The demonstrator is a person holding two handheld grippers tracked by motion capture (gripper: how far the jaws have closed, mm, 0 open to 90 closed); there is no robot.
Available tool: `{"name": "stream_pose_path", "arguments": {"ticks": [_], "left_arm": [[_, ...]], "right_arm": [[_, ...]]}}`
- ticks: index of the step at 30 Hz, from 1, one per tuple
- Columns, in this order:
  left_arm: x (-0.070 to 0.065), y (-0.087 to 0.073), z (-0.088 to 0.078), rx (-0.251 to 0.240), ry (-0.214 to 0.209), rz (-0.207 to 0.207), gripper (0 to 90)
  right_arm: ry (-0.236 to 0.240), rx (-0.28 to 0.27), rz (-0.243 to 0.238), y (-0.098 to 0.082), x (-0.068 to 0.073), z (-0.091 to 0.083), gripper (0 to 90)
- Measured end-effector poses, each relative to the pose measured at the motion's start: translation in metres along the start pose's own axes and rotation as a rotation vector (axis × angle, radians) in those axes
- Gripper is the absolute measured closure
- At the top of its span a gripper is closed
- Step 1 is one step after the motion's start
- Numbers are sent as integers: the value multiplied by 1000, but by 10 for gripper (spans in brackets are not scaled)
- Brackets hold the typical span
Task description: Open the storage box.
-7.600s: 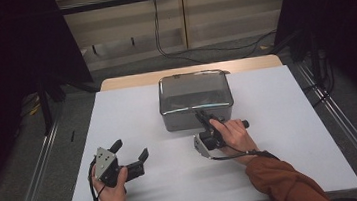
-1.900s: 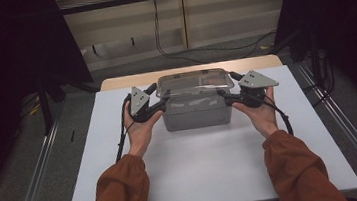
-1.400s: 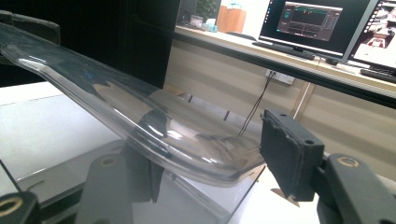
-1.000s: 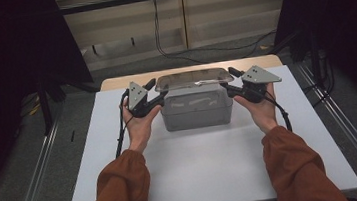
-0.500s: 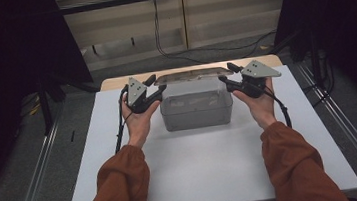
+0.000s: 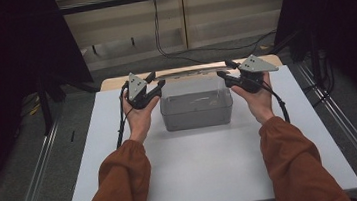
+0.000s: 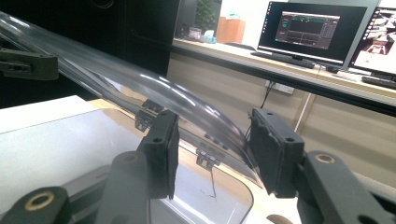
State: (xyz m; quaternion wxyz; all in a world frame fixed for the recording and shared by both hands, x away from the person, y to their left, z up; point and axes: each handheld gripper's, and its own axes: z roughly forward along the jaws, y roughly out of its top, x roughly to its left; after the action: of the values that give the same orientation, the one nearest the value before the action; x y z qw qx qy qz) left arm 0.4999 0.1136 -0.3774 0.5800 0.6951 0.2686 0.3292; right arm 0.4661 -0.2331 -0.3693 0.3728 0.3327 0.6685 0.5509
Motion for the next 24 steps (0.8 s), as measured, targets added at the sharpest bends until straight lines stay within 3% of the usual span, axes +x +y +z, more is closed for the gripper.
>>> {"name": "stream_pose_path", "arguments": {"ticks": [12, 18, 24], "left_arm": [[5, 4, 3, -10, -3, 12, 646], [3, 5, 4, -4, 4, 24, 654], [6, 5, 7, -16, 12, 18, 669]], "right_arm": [[-14, -3, -2, 3, -5, 4, 551], [-18, 14, -27, 0, -7, 6, 583], [-26, 8, -12, -4, -12, 10, 628]]}}
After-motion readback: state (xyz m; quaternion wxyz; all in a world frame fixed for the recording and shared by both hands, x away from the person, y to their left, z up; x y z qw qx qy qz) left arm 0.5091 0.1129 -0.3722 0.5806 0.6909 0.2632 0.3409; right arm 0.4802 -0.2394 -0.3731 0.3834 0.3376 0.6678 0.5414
